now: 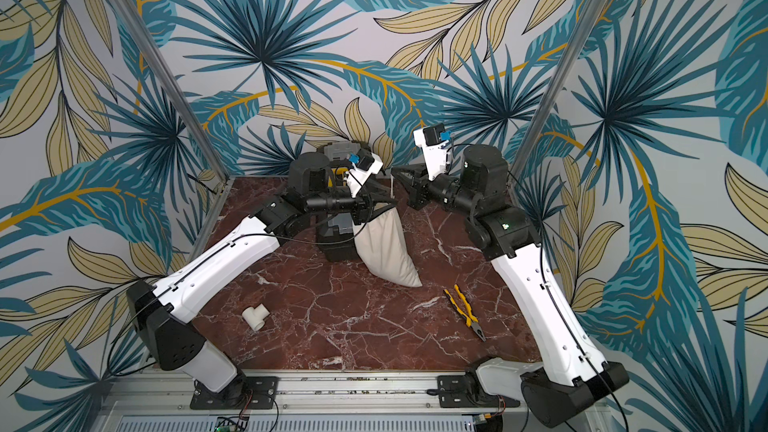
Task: Close the soil bag
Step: Frap the soil bag at the center of the board.
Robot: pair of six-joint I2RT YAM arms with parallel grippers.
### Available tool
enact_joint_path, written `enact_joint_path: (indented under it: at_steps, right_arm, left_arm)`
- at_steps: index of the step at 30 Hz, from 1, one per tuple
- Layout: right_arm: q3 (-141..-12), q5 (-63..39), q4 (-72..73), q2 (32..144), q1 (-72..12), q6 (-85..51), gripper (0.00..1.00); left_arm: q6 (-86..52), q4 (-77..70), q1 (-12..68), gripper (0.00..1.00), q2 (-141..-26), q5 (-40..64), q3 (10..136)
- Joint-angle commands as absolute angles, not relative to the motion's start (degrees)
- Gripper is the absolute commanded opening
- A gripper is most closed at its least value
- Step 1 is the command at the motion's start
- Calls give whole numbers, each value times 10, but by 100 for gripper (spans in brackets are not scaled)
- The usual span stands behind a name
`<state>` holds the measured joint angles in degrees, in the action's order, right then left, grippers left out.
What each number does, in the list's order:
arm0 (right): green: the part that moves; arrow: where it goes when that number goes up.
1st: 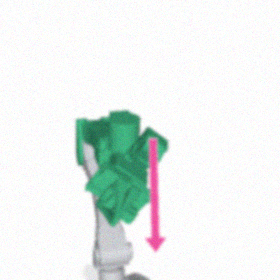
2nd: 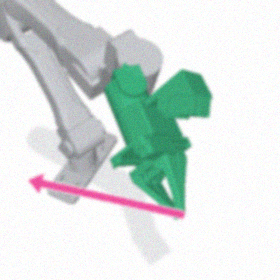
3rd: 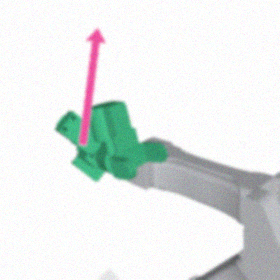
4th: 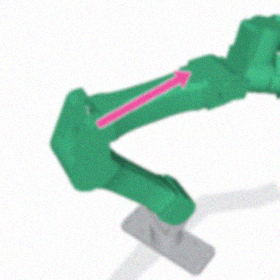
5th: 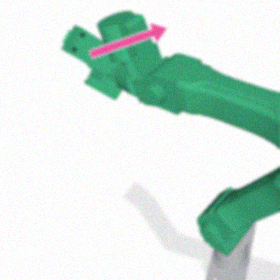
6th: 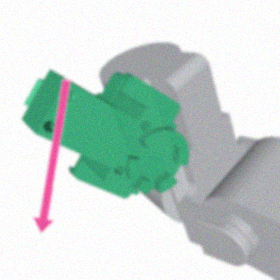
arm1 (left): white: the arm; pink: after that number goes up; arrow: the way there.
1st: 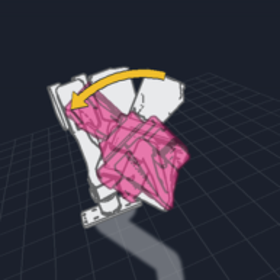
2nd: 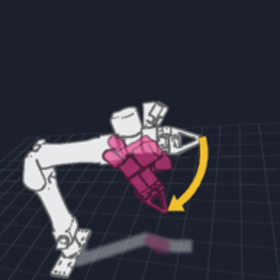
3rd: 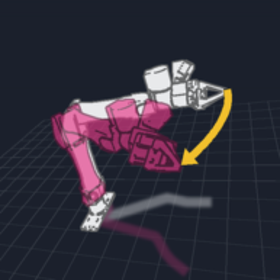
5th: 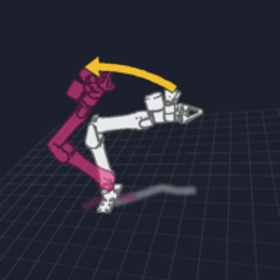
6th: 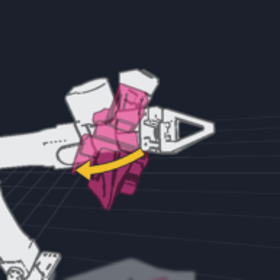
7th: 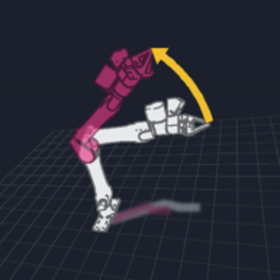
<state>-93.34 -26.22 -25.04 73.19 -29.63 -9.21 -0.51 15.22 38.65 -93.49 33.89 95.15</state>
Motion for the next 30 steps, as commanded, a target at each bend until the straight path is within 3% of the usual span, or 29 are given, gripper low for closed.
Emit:
enact_joint_path:
  at_steps: [1, 8, 13, 18, 30]
  right_arm:
    - [-952, -268, -217, 720, -299, -85, 0]
    - [-953, -275, -206, 725, -300, -97, 0]
    - [-954, -272, -205, 725, -300, -98, 0]
    - [-952, -272, -202, 725, -300, -101, 0]
    - [-962, -278, -175, 727, -300, -119, 0]
  left_arm:
    - [7, 139, 395, 45, -937, 345, 944]
    - [31, 132, 414, 29, -934, 266, 930]
    - [39, 131, 416, 27, -934, 251, 926]
    - [46, 137, 416, 17, -928, 202, 920]
    - [83, 180, 425, 17, -925, 165, 901]
